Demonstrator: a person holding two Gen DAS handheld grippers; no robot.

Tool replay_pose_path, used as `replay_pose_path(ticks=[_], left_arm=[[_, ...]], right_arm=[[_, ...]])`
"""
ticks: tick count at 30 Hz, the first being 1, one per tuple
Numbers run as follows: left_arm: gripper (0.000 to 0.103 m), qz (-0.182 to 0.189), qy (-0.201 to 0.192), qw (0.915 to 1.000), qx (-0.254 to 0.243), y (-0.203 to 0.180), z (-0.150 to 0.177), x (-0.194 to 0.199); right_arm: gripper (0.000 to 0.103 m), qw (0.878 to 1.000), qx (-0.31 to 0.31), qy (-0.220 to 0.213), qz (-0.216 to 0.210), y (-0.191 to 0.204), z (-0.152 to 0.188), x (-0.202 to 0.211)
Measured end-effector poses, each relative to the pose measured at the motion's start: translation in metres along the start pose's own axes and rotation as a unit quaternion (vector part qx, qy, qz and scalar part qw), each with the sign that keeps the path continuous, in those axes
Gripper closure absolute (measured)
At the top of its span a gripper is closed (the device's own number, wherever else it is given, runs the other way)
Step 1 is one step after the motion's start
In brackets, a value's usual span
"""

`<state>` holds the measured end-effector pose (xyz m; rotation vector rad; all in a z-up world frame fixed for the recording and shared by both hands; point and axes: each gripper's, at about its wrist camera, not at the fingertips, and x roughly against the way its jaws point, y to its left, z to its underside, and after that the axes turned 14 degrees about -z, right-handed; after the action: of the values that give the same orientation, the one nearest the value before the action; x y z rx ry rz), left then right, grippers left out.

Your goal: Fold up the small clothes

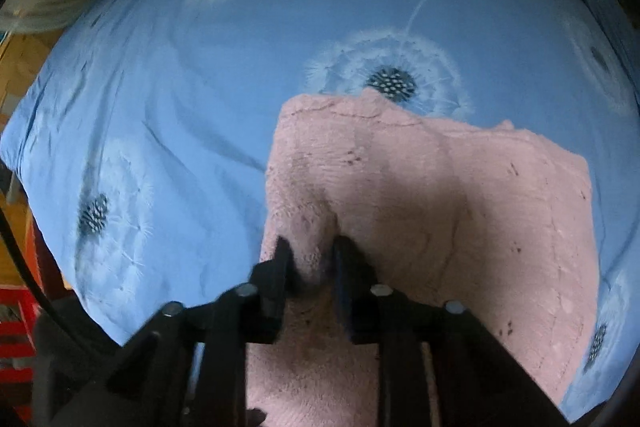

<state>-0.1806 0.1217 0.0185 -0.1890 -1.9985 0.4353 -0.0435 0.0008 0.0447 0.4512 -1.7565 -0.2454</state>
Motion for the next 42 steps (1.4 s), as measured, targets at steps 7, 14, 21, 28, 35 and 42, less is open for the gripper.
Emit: replay_pose_path(ticks=[7,14,21,28,35,42], left_arm=[[0.053,0.033,-0.121,0.9898,0.067,0.028,-0.003,0.057],[0.026,0.201,-0.03,0.9753,0.087,0.024,-0.072,0.018],[0.027,0.131,0.097,0.9856,0.045,0.01,-0.093,-0.079],[0.02,0.075,0.031,0.9938,-0.076,-0.036,-0.082,-0.076],[0.082,0.073,0.037,0.9922,-0.094,-0.048,-0.077,-0.081],[0.089,-0.002,-0.026,0.9881,-0.152,-0.077,-0.061,-0.067]], right_arm=[[0.024,0.991,0.051,-0.078,-0.091,-0.052,0.025,0.068],[0.007,0.968,-0.129,-0.169,-0.134,-0.203,0.061,0.125],[0.006,0.945,-0.199,-0.152,-0.21,-0.259,0.088,0.085],[0.003,0.953,-0.166,-0.148,-0.205,-0.243,0.083,0.072],[0.014,0.959,-0.105,-0.12,-0.236,-0.2,0.086,0.057],[0.053,0.951,-0.052,-0.157,-0.262,-0.173,0.089,0.041]])
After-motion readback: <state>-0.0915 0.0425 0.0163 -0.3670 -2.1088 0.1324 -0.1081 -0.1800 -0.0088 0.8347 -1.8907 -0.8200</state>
